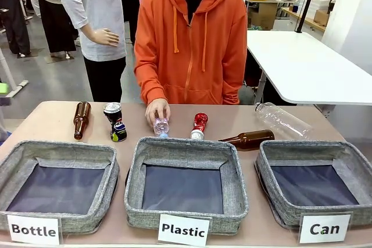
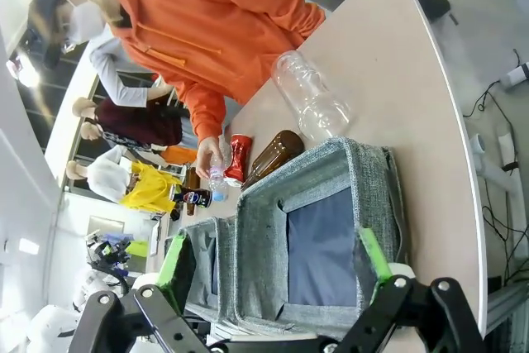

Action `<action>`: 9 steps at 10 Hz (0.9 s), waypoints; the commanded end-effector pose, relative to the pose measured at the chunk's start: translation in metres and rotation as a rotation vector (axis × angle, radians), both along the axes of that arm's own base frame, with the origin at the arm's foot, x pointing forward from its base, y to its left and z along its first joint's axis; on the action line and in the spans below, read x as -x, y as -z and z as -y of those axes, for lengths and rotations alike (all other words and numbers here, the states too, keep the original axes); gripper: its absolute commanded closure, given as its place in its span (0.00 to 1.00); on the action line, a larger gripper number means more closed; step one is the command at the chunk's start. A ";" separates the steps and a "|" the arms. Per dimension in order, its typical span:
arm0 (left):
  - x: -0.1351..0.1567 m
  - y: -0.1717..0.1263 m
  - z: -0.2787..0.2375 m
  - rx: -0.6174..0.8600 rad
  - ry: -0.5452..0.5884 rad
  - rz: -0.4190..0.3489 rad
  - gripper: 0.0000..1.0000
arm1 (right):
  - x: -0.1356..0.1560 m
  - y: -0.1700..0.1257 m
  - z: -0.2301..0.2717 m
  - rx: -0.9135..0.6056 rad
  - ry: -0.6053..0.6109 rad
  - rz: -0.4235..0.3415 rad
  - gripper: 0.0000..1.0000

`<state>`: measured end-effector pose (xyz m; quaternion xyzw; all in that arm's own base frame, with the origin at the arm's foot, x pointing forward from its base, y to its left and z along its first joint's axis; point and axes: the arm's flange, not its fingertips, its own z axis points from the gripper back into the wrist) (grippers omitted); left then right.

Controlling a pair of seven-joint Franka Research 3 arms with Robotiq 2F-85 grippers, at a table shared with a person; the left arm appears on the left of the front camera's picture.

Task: Sort the can waste into the basket.
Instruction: Pick up the can waste from the table and place it in the right Fabric basket.

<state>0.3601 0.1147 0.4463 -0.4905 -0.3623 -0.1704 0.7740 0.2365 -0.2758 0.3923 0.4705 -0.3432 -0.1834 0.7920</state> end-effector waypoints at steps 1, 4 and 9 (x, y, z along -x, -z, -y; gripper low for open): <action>-0.026 0.020 0.025 -0.080 0.086 0.177 0.00 | -0.003 0.000 0.003 0.006 0.000 0.039 0.00; -0.050 0.042 0.070 -0.287 0.178 0.432 0.00 | -0.003 0.000 0.003 0.006 0.000 0.039 0.00; -0.052 0.030 0.053 -0.262 0.090 0.273 0.00 | -0.003 0.000 0.003 0.006 0.000 0.039 0.00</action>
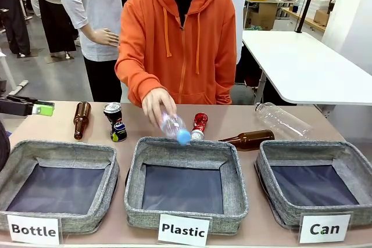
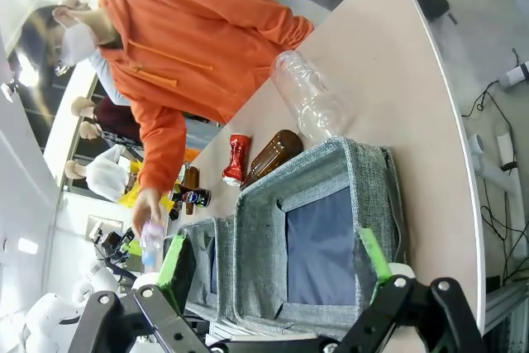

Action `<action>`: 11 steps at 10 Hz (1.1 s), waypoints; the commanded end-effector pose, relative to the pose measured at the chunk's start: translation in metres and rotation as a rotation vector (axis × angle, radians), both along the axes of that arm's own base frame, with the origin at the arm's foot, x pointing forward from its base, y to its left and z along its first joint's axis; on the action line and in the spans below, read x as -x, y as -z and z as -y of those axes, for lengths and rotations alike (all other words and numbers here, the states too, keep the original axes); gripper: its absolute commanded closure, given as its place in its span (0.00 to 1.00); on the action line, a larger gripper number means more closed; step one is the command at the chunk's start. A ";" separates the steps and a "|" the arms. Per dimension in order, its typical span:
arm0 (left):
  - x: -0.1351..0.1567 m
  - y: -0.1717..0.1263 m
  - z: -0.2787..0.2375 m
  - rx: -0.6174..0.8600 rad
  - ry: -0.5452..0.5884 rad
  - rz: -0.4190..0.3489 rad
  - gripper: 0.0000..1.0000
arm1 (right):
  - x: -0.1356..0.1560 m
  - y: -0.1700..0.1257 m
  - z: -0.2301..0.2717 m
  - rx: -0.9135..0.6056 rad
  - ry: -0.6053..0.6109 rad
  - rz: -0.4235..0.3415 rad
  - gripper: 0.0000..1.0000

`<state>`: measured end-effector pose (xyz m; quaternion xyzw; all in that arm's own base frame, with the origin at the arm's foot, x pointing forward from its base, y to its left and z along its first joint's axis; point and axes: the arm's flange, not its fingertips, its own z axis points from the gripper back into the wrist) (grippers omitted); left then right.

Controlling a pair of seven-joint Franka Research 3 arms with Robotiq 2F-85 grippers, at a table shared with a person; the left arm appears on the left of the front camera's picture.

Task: Sort the can waste into the basket.
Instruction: Pick up the can waste from the table and place it in the right Fabric basket.

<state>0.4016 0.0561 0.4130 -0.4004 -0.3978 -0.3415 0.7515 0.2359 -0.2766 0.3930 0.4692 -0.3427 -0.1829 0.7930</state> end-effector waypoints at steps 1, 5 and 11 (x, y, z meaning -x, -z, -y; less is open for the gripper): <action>-0.038 -0.008 -0.047 0.087 -0.142 -0.100 0.00 | -0.003 0.001 0.002 0.003 0.001 0.040 0.00; -0.006 0.017 -0.168 0.265 -0.361 -0.025 0.00 | -0.003 0.001 0.002 0.003 0.001 0.040 0.00; -0.003 0.025 -0.159 0.227 -0.468 -0.020 0.00 | -0.003 0.001 0.002 0.003 0.001 0.040 0.00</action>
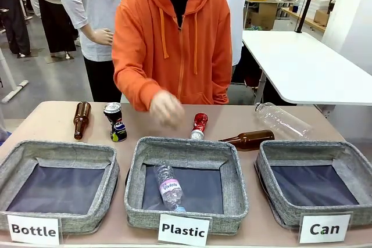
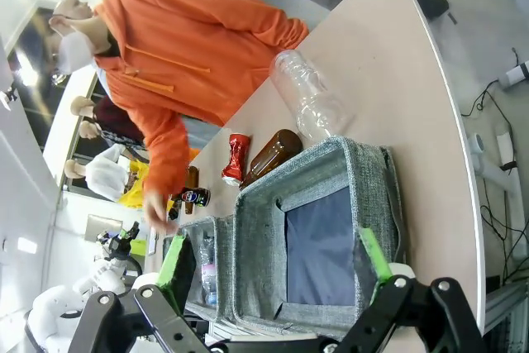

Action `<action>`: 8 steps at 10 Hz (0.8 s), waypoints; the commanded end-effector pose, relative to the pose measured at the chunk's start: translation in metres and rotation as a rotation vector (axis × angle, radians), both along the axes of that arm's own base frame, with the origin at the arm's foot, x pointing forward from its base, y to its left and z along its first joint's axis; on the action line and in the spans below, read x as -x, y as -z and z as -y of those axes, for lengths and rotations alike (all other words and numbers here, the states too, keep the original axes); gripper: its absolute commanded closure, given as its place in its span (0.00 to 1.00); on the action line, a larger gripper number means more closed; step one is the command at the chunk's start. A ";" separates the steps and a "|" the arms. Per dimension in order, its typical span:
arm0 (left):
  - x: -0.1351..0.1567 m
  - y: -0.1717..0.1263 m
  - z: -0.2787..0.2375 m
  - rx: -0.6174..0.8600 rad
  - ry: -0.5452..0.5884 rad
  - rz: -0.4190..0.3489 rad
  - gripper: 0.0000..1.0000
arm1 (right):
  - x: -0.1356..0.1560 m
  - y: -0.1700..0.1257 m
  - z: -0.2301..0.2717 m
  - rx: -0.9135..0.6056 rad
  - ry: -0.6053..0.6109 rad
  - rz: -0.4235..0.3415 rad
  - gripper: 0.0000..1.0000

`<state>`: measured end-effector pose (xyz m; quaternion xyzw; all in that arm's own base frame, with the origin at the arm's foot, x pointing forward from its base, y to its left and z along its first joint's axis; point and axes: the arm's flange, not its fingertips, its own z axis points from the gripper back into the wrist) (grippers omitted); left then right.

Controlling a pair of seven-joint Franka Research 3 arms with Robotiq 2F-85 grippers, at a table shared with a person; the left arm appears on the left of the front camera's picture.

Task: Sort the can waste into the basket.
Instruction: Pick up the can waste from the table and place it in the right Fabric basket.

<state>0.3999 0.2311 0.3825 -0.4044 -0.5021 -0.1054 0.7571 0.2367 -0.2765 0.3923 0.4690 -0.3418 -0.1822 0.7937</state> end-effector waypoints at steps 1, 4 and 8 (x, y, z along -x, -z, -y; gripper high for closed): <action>-0.015 -0.009 0.031 -0.089 -0.004 -0.001 0.00 | -0.002 0.000 0.002 0.002 0.003 0.041 0.00; -0.055 -0.014 0.099 -0.288 0.041 -0.032 0.00 | -0.002 0.000 0.002 0.002 0.003 0.041 0.00; -0.112 -0.004 0.171 -0.462 0.088 0.048 0.00 | -0.002 0.000 0.002 0.002 0.003 0.041 0.00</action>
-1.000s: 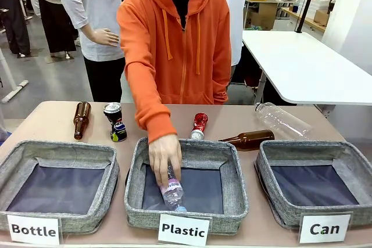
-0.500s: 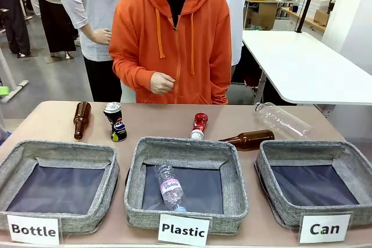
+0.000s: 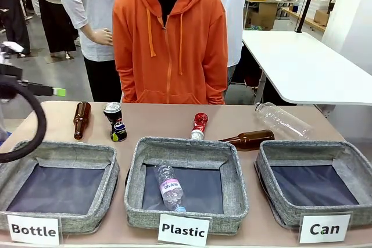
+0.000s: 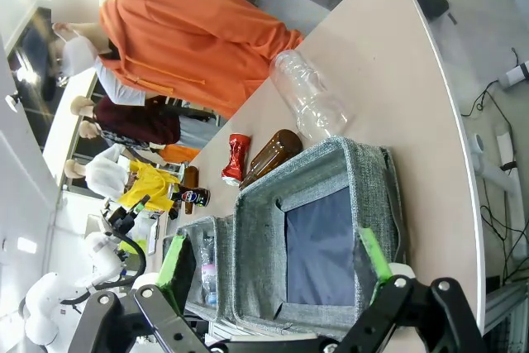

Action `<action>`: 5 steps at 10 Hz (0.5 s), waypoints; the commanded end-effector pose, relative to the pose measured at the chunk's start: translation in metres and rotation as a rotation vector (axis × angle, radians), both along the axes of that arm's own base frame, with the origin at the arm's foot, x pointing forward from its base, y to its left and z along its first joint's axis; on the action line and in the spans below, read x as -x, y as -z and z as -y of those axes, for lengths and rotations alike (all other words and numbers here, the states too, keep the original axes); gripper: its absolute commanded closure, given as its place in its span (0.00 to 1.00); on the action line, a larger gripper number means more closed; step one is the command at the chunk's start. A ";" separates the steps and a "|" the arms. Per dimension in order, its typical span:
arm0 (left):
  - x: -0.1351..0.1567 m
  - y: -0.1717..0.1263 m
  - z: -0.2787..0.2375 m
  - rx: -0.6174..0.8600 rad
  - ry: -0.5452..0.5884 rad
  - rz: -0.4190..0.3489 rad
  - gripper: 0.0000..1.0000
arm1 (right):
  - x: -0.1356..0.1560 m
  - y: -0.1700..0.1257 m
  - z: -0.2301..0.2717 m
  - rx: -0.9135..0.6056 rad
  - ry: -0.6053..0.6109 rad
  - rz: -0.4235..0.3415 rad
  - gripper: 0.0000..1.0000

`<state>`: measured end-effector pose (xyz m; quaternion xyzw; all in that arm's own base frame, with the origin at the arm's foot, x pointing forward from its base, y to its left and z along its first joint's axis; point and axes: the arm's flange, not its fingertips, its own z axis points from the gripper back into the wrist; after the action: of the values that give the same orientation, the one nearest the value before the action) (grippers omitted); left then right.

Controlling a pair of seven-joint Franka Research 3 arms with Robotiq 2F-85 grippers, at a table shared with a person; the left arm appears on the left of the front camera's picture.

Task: Sort the can waste into the basket.
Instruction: Pick up the can waste from the table and place it in the right Fabric basket.

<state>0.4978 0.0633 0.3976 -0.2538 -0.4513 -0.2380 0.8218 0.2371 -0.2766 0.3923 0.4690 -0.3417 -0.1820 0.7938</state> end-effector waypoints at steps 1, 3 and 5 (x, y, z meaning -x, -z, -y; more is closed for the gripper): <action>-0.022 0.016 0.017 -0.093 0.107 0.088 0.00 | -0.002 0.000 0.002 0.002 0.004 0.042 0.00; -0.029 0.028 0.034 -0.195 0.280 0.112 0.00 | -0.002 0.000 0.002 0.002 0.004 0.042 0.00; -0.030 0.037 0.036 -0.249 0.485 0.071 0.00 | -0.002 0.000 0.002 0.002 0.004 0.042 0.00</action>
<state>0.5238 0.0154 0.3561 -0.2336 -0.3874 -0.4466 0.7719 0.2370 -0.2767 0.3924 0.4689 -0.3419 -0.1820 0.7938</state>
